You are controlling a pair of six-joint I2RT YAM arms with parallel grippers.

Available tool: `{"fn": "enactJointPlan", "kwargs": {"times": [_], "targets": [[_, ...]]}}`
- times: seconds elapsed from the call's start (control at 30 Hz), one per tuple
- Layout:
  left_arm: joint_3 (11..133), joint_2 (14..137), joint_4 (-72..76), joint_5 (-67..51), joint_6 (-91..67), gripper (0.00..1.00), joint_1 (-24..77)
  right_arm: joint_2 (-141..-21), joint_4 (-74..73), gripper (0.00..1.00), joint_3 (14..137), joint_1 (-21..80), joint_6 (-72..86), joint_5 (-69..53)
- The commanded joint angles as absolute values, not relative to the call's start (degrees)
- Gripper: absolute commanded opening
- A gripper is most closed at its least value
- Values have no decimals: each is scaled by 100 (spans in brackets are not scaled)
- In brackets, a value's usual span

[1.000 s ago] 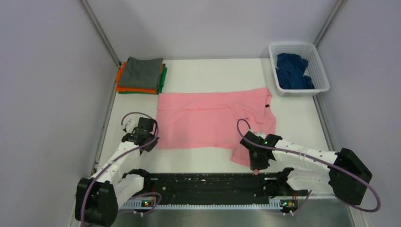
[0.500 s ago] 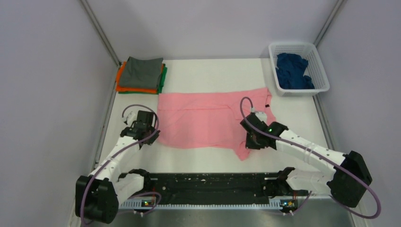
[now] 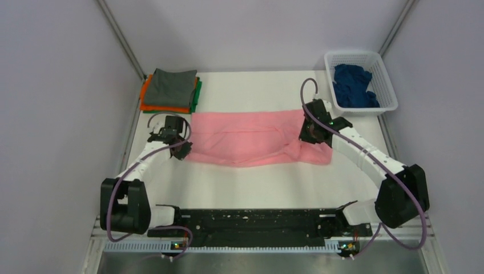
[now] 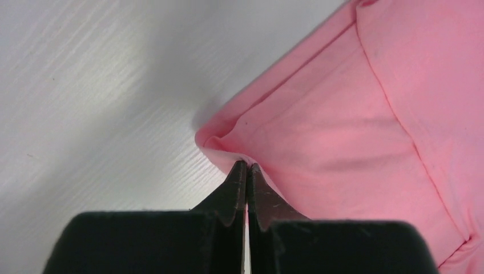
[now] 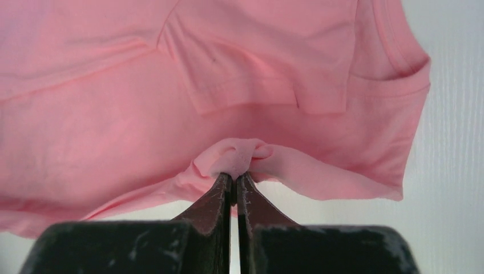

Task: Fold and stack the t-shirts
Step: Fold the other side of the tshirt into a rectangle

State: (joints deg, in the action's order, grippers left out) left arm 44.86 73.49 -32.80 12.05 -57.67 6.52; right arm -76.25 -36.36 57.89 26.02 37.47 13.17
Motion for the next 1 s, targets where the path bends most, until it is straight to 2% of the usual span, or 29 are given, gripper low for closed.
{"fn": "enactJointPlan", "kwargs": {"times": [0.0, 0.6, 0.97], "targets": [[4843, 7674, -2955, 1035, -5640, 0, 344, -8116, -3306, 0, 6421, 2308, 3378, 1152], [6455, 9518, -2927, 528, -5322, 0, 73, -10008, -3005, 0, 7689, 1266, 2780, 530], [6098, 8969, -2923, 678, -5278, 0, 44, -9401, -3023, 0, 7113, 1011, 2878, 792]]}}
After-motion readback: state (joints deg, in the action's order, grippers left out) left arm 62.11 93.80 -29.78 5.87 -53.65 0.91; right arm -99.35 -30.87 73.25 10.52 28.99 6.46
